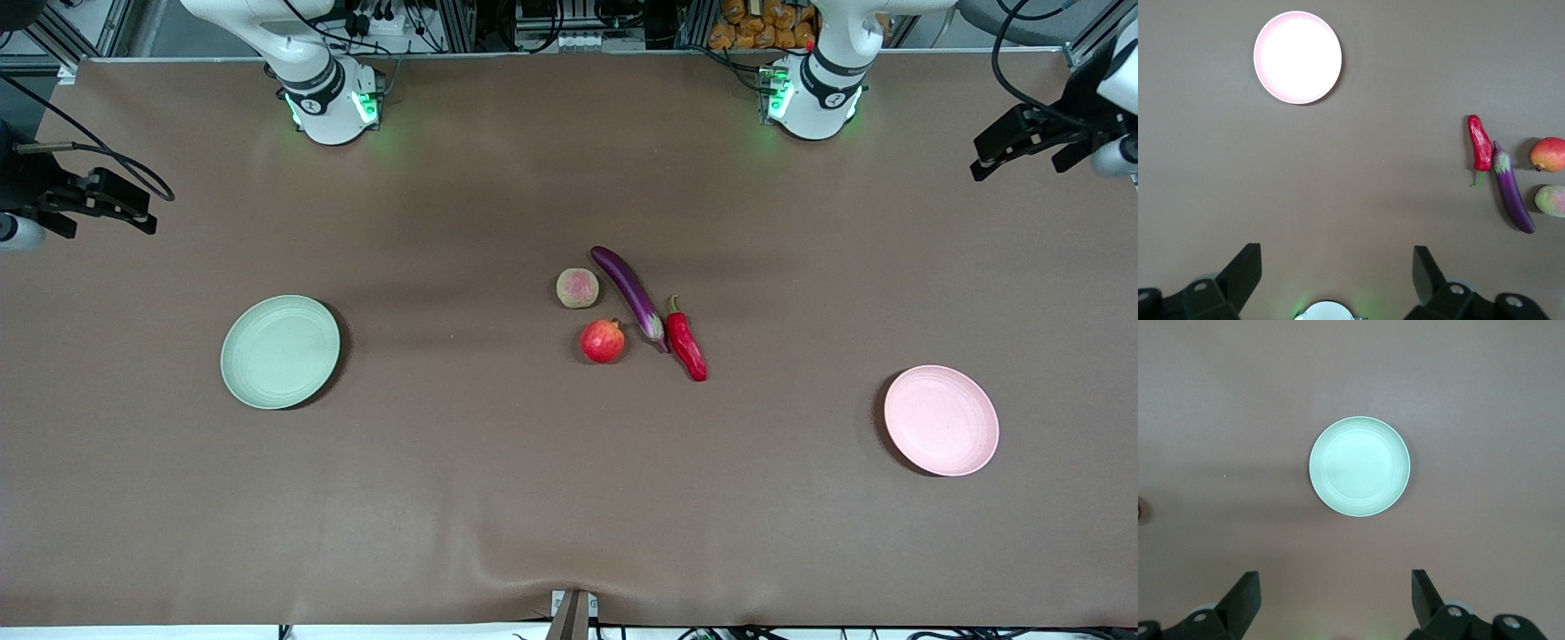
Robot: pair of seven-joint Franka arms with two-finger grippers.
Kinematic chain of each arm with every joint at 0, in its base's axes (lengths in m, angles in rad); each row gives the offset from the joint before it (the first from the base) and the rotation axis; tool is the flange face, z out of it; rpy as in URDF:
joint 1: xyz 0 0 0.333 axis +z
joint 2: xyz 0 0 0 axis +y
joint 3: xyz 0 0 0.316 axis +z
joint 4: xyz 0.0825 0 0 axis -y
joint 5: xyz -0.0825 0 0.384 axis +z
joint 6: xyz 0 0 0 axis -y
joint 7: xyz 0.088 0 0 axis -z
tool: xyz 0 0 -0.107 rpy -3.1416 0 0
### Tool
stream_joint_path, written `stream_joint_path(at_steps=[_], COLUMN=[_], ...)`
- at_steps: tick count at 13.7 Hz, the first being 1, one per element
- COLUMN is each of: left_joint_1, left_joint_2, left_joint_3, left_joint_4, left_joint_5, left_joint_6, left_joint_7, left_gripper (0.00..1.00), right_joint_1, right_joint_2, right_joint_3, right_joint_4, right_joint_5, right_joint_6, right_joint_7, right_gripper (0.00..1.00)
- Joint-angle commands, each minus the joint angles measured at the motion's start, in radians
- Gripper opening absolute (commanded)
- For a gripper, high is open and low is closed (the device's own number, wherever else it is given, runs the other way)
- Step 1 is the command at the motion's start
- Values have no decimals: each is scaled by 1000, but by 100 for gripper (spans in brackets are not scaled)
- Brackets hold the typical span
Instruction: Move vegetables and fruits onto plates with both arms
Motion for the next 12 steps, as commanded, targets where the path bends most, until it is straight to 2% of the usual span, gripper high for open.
stream_joint_path(at_steps=[1,12], left_joint_1=[1,-2], left_joint_2=[28,39], left_joint_3=[-6,-12], left_joint_4=[42,31], left_joint_5=[20,20], left_joint_6=[-23,-57], left_joint_7=[11,7], left_gripper=[100,100], right_joint_1=[-15,-15], right_joint_2=[-7,-7], right_joint_3=[15,15], right_joint_4=[-2,-2], right_joint_5=[-6,-6], right_joint_6=[-5,-5], right_joint_7=[14,14], right_gripper=[100,100])
